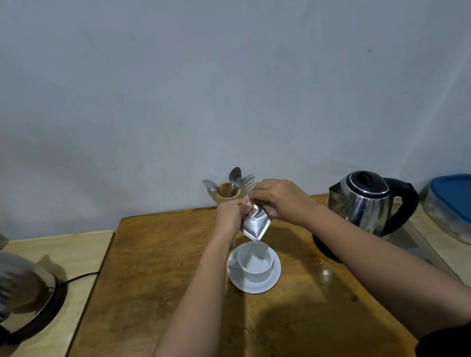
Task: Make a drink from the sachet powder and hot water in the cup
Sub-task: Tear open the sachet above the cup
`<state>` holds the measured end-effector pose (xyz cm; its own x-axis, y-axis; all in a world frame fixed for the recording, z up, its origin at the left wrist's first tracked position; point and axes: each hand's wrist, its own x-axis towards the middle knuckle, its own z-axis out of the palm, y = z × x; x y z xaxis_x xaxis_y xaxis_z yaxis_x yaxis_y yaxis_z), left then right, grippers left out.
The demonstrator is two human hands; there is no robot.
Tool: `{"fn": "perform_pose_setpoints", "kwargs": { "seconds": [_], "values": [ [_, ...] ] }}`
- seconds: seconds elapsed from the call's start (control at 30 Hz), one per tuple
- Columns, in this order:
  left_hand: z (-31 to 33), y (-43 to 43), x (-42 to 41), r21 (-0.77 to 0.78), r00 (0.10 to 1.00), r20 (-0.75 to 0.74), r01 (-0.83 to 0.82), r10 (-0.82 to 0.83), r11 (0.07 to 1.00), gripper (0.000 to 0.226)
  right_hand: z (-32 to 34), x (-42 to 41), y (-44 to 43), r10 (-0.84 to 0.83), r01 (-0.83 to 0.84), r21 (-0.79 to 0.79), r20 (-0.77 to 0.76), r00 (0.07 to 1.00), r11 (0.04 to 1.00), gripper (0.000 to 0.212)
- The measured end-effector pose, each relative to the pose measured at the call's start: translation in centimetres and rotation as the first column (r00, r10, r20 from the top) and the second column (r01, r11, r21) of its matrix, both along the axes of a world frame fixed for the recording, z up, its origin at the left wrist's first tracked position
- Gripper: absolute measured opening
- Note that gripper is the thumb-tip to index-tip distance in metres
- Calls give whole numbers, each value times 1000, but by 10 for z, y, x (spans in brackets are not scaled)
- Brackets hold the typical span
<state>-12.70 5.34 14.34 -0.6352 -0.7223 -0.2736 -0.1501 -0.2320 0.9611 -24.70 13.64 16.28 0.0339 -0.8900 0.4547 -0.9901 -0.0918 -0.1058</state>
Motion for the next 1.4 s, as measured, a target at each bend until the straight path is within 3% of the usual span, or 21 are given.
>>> {"fn": "perform_pose_setpoints", "kwargs": {
  "seconds": [0.07,0.13,0.2,0.27,0.3,0.37,0.6,0.77,0.83,1.0,1.1,1.27,1.4],
  "values": [
    [2,1,3,-104,1000,-5,26,-26,994,15,3,0,0,-45,42,24,149,988,999,13],
    [3,0,4,-278,999,29,35,-28,960,14,7,1,-1,-166,132,117,374,913,984,9],
    [3,-2,5,-400,998,63,-2,29,916,15,11,6,-2,-276,224,161,605,747,961,8],
    [2,-3,5,-477,995,71,-31,74,878,14,16,10,-4,-358,262,256,782,510,931,18],
    [2,-2,5,-510,994,67,-37,83,859,13,19,12,-5,-408,233,339,817,407,912,24],
    [1,0,6,-568,995,52,-44,89,822,14,23,15,-5,-509,173,479,791,340,860,32],
    [-1,9,5,-667,995,24,-60,101,743,16,24,15,-12,-549,130,541,761,345,831,26],
    [0,4,-2,-482,989,-45,-146,142,864,17,19,17,-19,-473,133,454,847,243,881,28],
    [2,-2,-1,-372,976,-81,-216,200,903,16,19,16,-21,-427,129,407,871,243,904,29],
    [7,-13,1,-315,975,-137,-211,176,926,18,24,13,-24,-334,90,322,895,295,942,32],
    [7,-14,3,-338,989,-132,-110,68,935,12,27,13,-26,-347,96,337,852,392,937,31],
    [5,-16,6,-404,988,-93,75,-122,912,15,35,13,-31,-344,37,369,819,460,929,34],
    [3,-15,8,-420,982,-134,67,-134,905,21,38,8,-32,-327,1,378,798,506,926,34]
  ]
}}
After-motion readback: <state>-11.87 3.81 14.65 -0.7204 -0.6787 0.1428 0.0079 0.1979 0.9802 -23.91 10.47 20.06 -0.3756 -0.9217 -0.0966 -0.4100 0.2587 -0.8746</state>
